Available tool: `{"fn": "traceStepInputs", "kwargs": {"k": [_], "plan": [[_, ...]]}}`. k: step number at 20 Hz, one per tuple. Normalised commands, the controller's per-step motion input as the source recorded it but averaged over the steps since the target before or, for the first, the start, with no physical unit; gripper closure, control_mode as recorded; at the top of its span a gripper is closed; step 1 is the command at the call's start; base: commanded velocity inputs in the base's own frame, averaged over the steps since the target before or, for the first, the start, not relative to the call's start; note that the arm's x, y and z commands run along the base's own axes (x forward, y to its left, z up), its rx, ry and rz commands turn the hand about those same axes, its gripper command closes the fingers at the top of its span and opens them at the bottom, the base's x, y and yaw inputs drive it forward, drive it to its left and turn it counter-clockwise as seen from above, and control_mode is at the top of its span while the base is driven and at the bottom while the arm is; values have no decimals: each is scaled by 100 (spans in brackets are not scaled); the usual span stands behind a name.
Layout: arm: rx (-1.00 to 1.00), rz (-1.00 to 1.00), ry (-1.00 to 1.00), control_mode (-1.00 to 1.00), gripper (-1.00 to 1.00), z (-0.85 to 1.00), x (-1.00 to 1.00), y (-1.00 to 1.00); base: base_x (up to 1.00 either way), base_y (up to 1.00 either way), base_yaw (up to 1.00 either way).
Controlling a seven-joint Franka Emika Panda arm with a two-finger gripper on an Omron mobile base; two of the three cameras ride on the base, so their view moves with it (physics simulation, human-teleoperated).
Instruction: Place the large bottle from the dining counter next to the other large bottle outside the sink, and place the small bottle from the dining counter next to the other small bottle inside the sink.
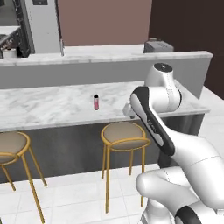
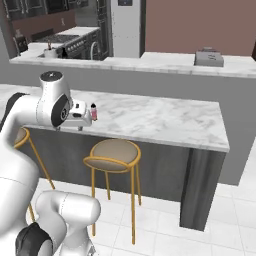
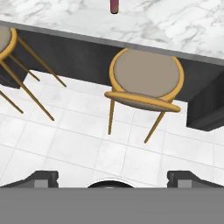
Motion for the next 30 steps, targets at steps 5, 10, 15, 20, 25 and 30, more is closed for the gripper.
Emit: {"fn": "traceStepInputs", "kwargs": {"k": [5,10,15,20,25,30], "plan": [[0,0,0,100,-100,0,0,0,29,36,-25],[0,0,0,100,-100,0,0,0,65,0,-1],[0,0,0,100,-100,0,0,0,41,10,0],[0,0,0,100,-100,0,0,0,60,47,0],[0,0,0,100,-100,0,0,0,57,75,-15],[0,0,0,100,-100,0,0,0,59,82,-23]]}}
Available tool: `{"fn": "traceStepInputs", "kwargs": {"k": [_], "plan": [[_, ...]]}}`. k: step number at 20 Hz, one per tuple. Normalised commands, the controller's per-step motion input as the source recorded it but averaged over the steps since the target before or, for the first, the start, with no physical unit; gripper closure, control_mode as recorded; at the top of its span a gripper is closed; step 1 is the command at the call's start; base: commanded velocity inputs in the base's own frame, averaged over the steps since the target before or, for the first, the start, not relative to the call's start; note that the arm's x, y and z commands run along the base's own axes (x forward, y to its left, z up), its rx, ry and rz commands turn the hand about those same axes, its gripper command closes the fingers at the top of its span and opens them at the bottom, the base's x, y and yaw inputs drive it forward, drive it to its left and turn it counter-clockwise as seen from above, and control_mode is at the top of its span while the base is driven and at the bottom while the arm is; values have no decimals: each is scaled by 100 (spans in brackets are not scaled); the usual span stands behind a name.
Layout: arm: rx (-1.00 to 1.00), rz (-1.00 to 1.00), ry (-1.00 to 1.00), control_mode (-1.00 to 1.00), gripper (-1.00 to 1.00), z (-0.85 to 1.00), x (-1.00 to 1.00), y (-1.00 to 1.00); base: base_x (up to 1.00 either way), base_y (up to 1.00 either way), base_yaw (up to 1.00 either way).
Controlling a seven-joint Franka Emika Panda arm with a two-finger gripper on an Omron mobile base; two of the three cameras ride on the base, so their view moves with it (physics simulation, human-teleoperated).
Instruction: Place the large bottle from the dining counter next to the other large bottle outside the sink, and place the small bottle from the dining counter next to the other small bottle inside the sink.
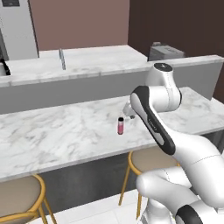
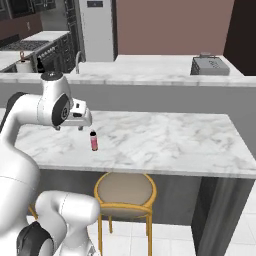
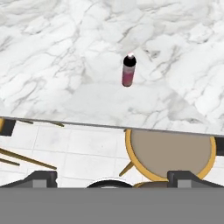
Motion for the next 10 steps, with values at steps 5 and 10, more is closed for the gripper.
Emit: {"fn": "traceStepInputs", "kwargs": {"k": [5,10], "plan": [[0,0,0,100,-100,0,0,0,78,27,-19],[0,0,0,100,-100,0,0,0,69,-1,-4]]}}
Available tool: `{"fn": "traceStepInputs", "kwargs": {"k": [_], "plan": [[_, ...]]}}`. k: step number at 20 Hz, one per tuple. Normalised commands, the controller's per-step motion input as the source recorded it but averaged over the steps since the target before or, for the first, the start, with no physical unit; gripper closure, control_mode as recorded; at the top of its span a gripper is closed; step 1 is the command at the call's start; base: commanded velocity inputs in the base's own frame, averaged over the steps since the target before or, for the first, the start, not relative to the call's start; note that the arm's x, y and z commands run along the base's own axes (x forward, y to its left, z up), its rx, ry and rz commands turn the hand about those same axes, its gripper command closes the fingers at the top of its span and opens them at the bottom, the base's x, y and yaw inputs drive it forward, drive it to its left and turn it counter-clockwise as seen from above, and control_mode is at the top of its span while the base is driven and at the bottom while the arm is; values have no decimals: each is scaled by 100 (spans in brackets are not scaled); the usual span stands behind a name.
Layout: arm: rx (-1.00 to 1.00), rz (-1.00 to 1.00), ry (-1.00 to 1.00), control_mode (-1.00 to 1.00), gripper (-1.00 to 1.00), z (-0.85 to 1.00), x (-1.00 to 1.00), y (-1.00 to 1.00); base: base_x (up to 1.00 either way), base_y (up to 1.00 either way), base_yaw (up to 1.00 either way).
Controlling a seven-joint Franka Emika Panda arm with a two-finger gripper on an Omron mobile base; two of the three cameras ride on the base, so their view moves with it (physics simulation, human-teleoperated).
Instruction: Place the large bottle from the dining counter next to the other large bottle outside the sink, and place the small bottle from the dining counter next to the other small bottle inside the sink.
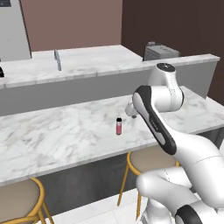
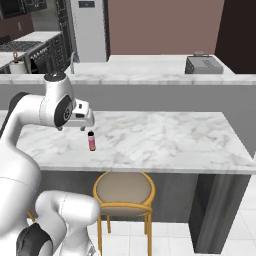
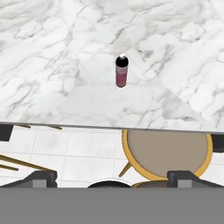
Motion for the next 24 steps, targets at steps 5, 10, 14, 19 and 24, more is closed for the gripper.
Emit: {"fn": "traceStepInputs", "kwargs": {"k": [5,10,14,19,24], "plan": [[0,0,0,100,-100,0,0,0,1,0,0],[0,0,0,100,-100,0,0,0,0,0,0],[0,0,0,100,-100,0,0,0,0,0,0],[0,0,0,100,-100,0,0,0,0,0,0],[0,0,0,-100,-100,0,0,0,0,0,0]]}}
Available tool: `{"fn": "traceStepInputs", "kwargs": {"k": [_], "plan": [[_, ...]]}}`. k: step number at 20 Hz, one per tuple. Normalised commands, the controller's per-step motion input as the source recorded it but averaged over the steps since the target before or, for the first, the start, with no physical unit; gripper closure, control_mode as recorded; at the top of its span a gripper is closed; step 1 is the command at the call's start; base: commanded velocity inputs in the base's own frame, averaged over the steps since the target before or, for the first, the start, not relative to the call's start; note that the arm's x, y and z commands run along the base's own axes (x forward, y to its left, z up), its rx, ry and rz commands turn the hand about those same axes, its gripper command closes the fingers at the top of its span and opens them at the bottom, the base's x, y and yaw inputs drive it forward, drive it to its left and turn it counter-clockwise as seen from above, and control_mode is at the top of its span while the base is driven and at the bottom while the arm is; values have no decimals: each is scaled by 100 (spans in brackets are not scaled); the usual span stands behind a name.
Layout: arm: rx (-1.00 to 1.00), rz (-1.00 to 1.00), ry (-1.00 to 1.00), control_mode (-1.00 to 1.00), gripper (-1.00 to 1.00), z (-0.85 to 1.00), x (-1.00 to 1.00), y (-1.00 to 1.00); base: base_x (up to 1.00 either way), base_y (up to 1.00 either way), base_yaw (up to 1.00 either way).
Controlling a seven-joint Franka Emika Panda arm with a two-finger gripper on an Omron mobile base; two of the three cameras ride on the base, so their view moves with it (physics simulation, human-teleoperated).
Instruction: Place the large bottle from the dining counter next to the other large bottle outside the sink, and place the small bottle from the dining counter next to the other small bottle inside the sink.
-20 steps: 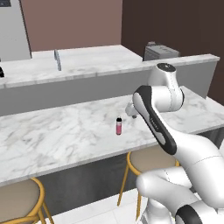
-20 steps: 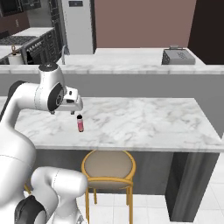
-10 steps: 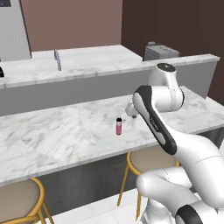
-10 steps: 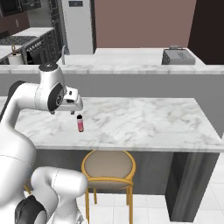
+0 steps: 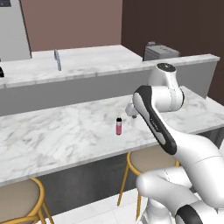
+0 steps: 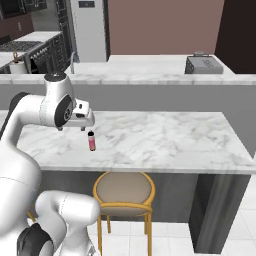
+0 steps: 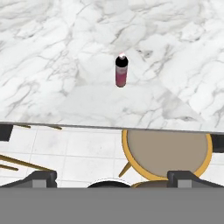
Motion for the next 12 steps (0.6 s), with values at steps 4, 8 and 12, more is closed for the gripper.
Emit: {"fn": "traceStepInputs", "kwargs": {"k": [4,8,12], "plan": [[0,0,5,-100,-100,0,23,0,0,0,0],[-1,0,14,-100,-100,0,75,7,0,0,0],[-3,0,11,-100,-100,0,76,18,0,0,0]]}}
